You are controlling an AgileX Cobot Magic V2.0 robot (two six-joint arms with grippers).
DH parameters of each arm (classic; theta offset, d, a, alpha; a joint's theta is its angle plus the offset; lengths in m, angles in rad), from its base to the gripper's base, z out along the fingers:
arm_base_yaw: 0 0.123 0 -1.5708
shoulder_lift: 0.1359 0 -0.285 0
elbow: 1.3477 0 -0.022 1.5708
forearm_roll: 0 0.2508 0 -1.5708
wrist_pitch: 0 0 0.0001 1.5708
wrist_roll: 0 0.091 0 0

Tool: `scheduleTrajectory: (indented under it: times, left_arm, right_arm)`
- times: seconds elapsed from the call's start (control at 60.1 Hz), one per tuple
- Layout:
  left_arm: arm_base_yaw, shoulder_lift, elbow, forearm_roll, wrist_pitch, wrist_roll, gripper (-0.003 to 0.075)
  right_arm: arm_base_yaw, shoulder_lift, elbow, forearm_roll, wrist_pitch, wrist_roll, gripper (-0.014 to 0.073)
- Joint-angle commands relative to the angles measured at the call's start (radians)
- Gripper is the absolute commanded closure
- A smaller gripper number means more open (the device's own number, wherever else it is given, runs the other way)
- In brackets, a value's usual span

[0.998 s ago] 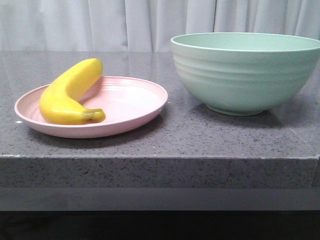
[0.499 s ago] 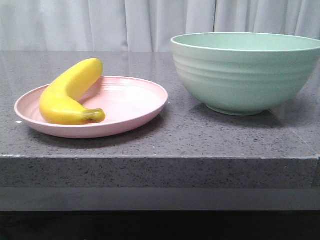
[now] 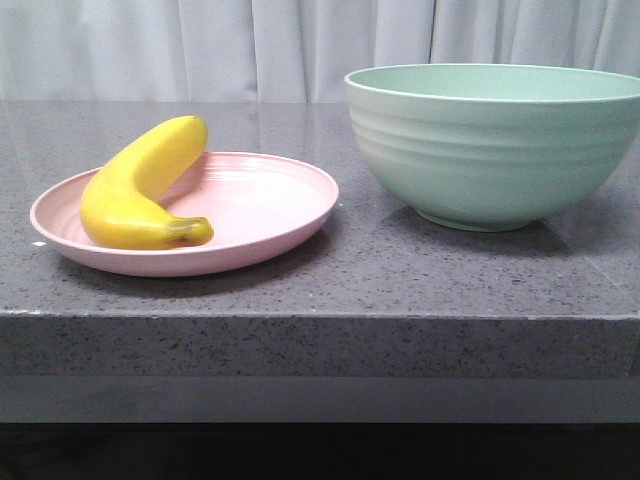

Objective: Transfer banana from pink plate to green bowl

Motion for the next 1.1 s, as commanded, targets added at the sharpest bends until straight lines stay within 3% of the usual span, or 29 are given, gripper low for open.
scheduleTrajectory:
  times: [0.0,0.15,0.349,0.632,0.682,0.765,0.865,0.931,1.014,1.081]
  left_arm:
    - [0.0,-0.008,-0.084,-0.012,-0.06,-0.002,0.0741]
    - [0.0,0.074,-0.229,-0.012,0.048,-0.002,0.0741]
    - [0.0,0.251,-0.383,-0.012,0.034,-0.002,0.0741]
    - [0.0,0.381,-0.444,-0.012,0.009,-0.002,0.073]
    - [0.0,0.381,-0.444,-0.012,0.009,-0.002,0.0684]
    - [0.0,0.381,-0.444,-0.012,0.009,-0.002,0.0524]
    - [0.0,0.381,-0.444,-0.012,0.009,-0.002,0.0225]
    - [0.0,0.381,-0.444,-0.012,0.009,-0.002,0.0087]
    - [0.0,0.381,-0.444,-0.012,0.009,-0.002,0.004]
    - [0.0,0.381,-0.444,-0.012,0.006,-0.002,0.0042]
  right_arm:
    - [-0.005,0.079,-0.135,-0.027,-0.037,-0.038,0.0662]
    - [-0.005,0.242,-0.304,-0.028,-0.016,-0.038,0.0662]
    - [-0.005,0.44,-0.476,-0.028,-0.014,-0.038,0.0662]
    - [-0.005,0.485,-0.504,-0.028,-0.019,-0.038,0.066]
    - [-0.005,0.485,-0.504,-0.028,-0.022,-0.038,0.0638]
    - [-0.005,0.485,-0.504,-0.028,-0.022,-0.038,0.0539]
    - [-0.005,0.485,-0.504,-0.028,-0.022,-0.038,0.0322]
    - [-0.005,0.485,-0.504,-0.028,-0.024,-0.038,0.0164]
    - [-0.005,0.485,-0.504,-0.028,-0.037,-0.038,0.0043]
    - [-0.005,0.485,-0.504,-0.028,-0.044,-0.038,0.001]
